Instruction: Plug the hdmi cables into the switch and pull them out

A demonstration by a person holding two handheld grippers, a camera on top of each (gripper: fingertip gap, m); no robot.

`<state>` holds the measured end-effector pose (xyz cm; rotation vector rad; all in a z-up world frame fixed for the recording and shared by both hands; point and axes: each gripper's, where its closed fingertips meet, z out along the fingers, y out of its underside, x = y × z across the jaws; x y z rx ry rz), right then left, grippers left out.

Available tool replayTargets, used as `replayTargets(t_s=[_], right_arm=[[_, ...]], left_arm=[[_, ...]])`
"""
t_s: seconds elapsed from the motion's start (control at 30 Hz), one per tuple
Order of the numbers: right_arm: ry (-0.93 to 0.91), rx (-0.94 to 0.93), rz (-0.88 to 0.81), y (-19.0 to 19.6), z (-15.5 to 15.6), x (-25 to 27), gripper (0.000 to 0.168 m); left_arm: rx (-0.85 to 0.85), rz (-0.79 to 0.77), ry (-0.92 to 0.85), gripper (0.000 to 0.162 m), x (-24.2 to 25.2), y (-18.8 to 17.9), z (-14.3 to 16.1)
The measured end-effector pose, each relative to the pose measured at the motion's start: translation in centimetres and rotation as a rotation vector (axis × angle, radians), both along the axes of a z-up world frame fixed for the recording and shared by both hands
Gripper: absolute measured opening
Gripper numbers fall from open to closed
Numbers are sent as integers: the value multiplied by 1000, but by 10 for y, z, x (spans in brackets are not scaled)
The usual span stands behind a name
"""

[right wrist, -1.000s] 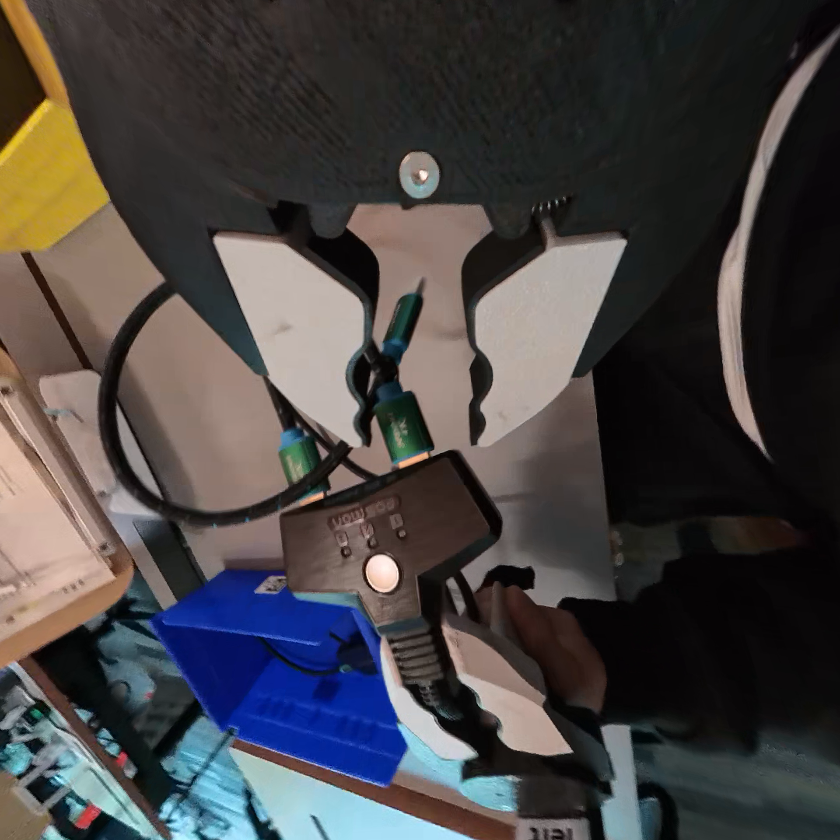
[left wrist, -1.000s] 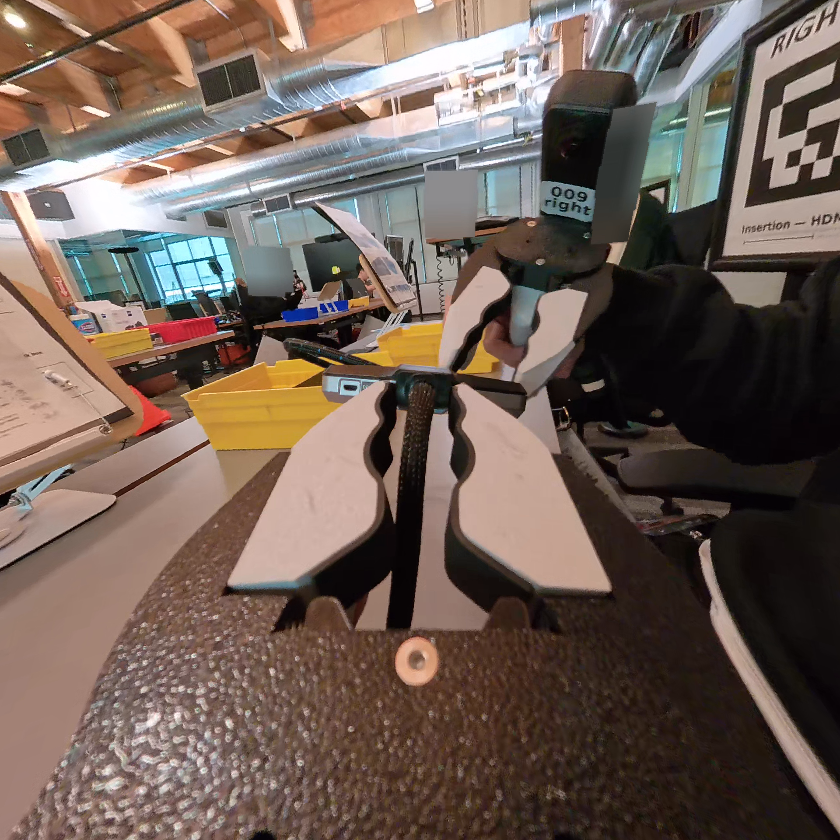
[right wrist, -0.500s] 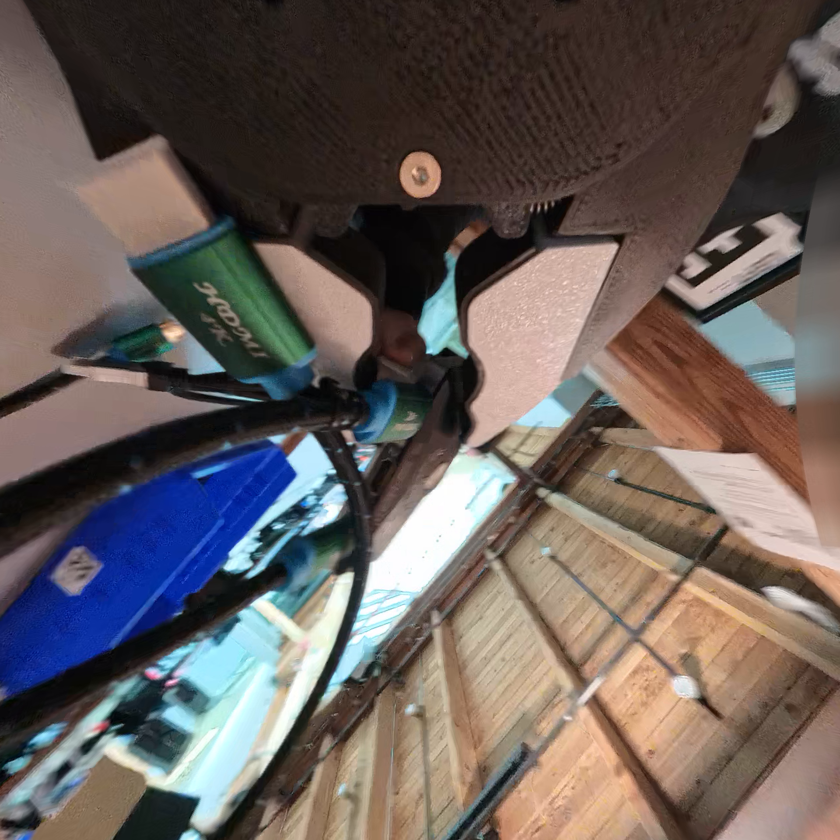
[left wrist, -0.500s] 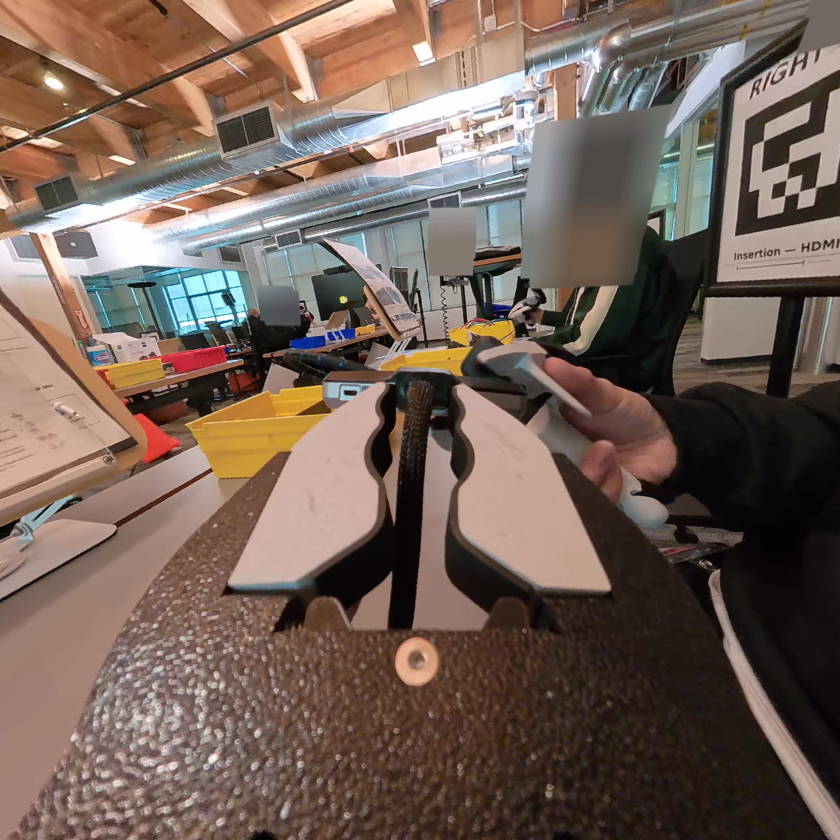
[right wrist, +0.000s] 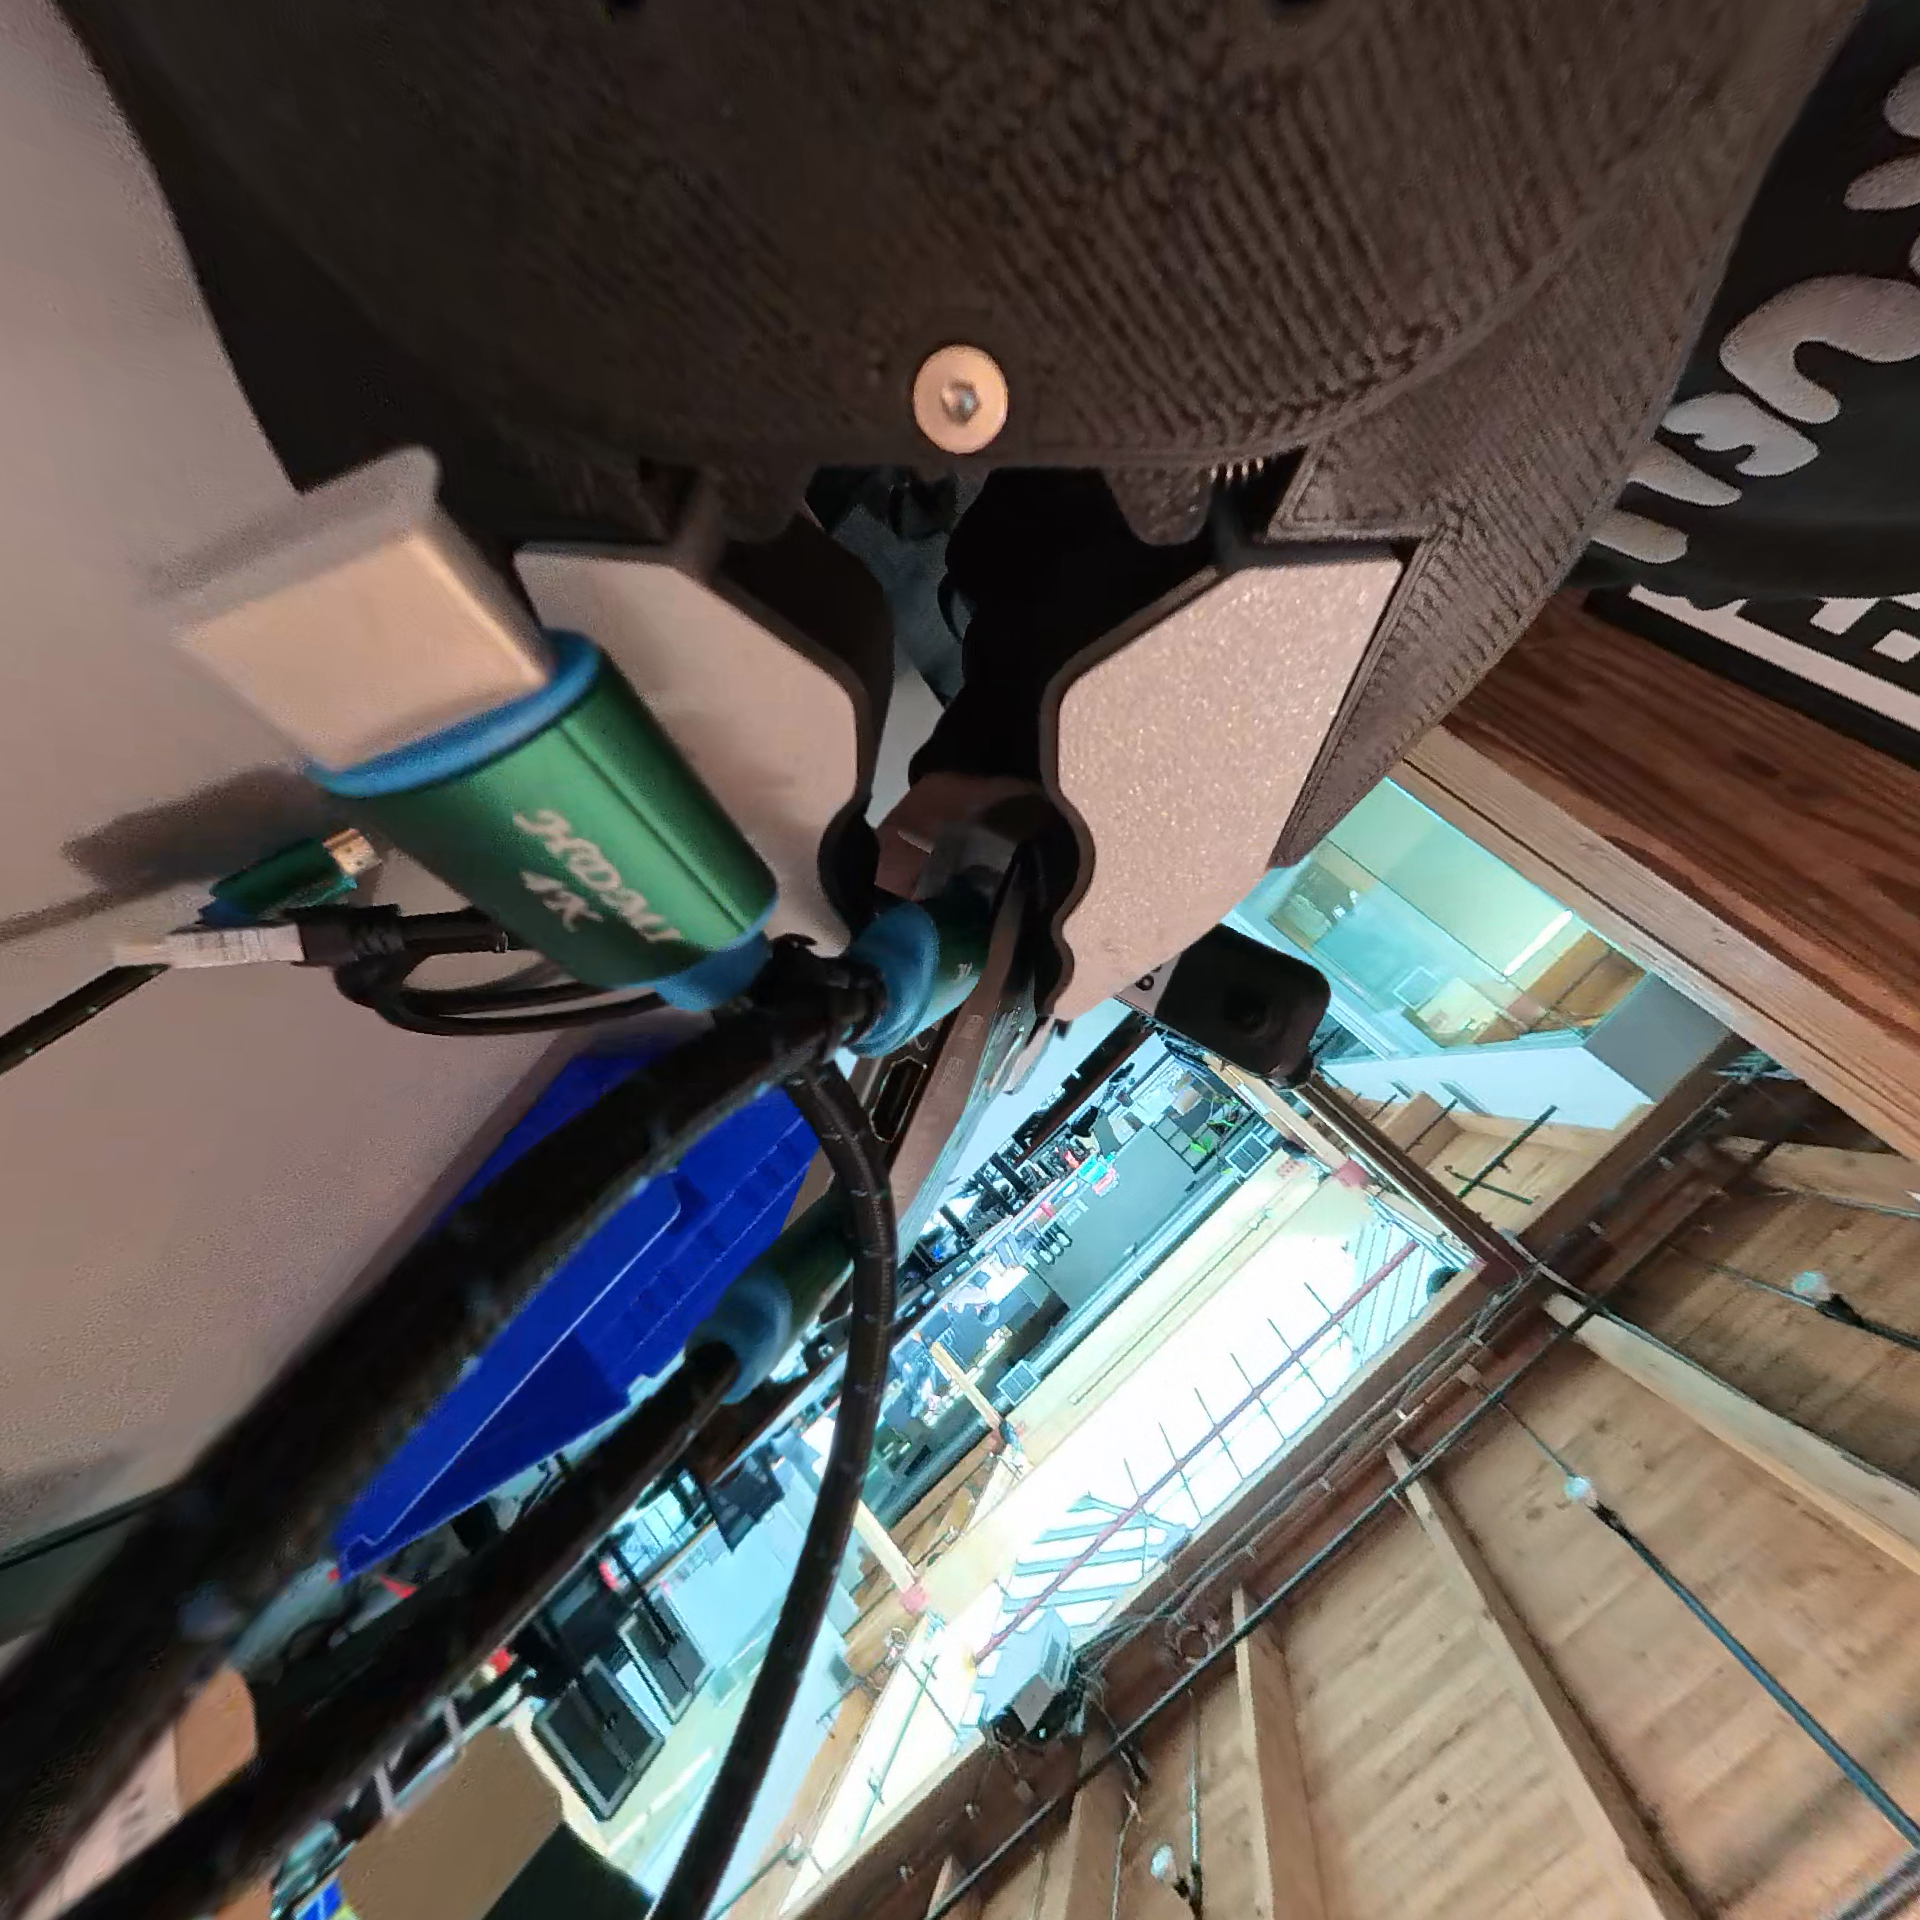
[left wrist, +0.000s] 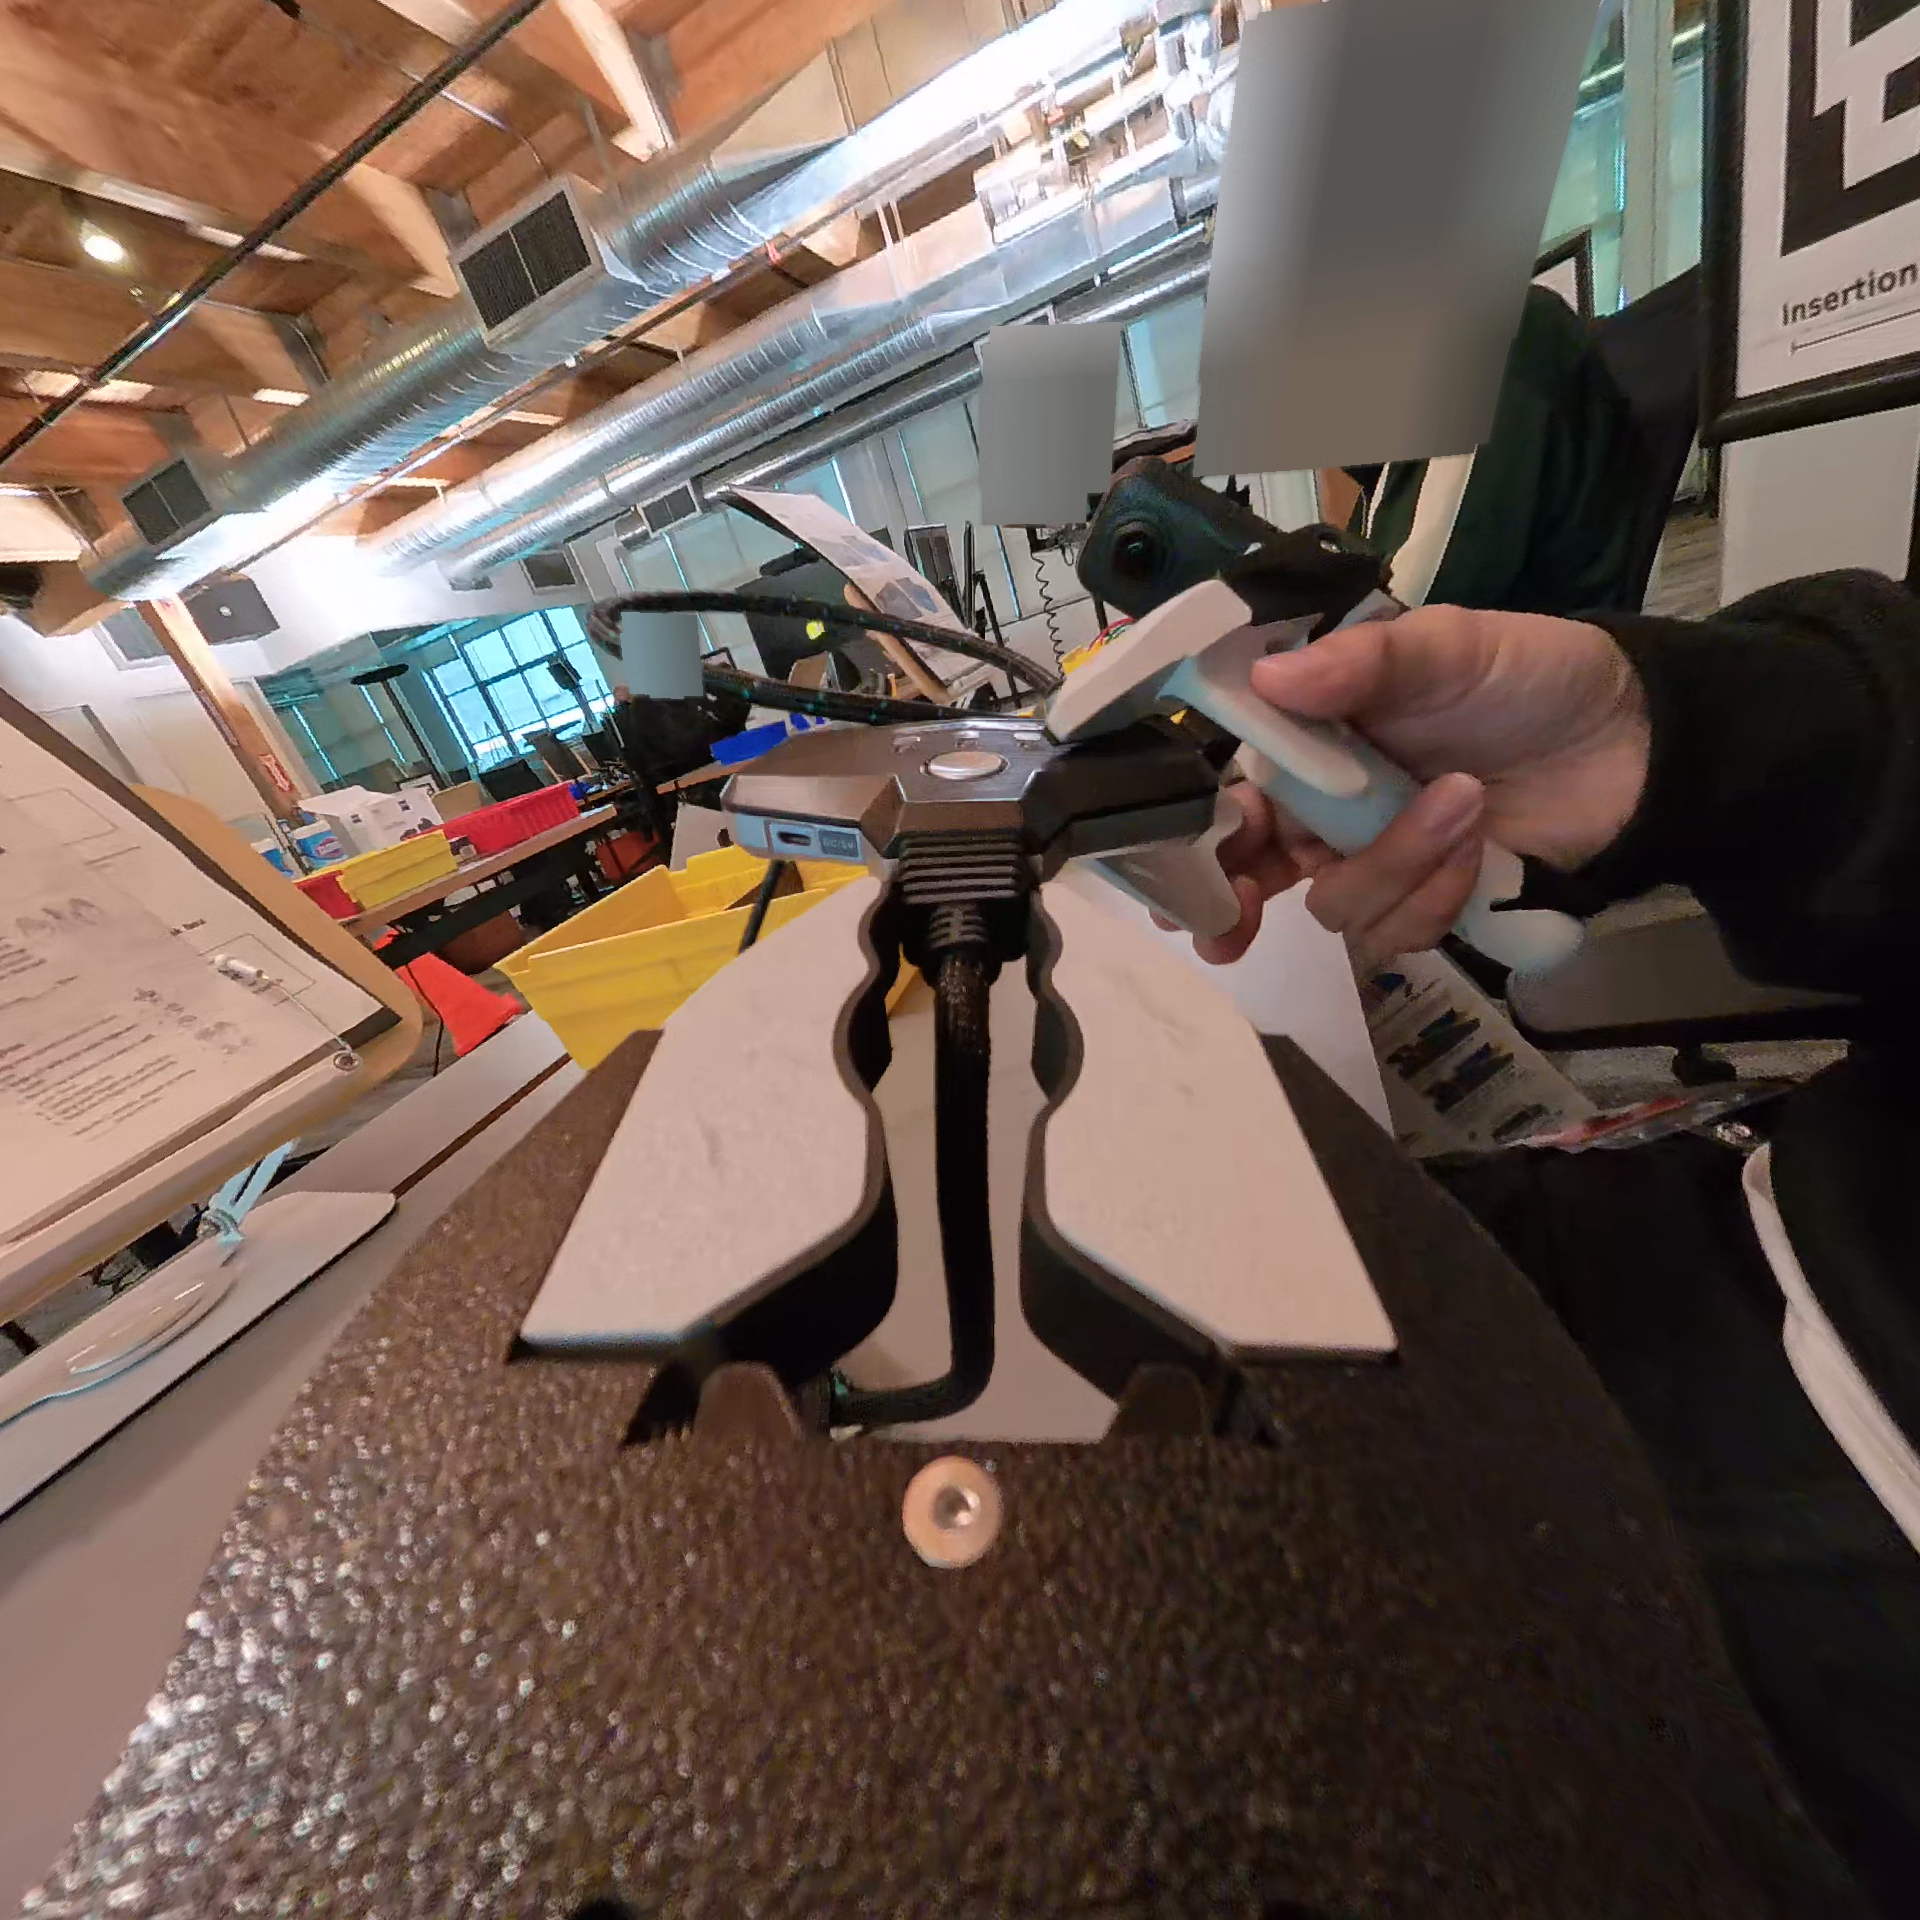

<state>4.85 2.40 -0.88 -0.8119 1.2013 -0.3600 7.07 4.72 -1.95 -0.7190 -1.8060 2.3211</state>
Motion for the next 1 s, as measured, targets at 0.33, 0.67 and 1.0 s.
replayTargets(t_s=[0.33, 0.67, 1.0], right_arm=[[34, -48, -40, -6, -7, -1, 27], [53, -98, -23, 2, -12, 3, 26], [88, -148, -18, 6, -18, 3, 27]], left_arm=[[88, 30, -8, 22, 2, -9, -11], [105, 33, -33, 32, -1, -12, -19], [163, 79, -102, 41, -5, -17, -23]])
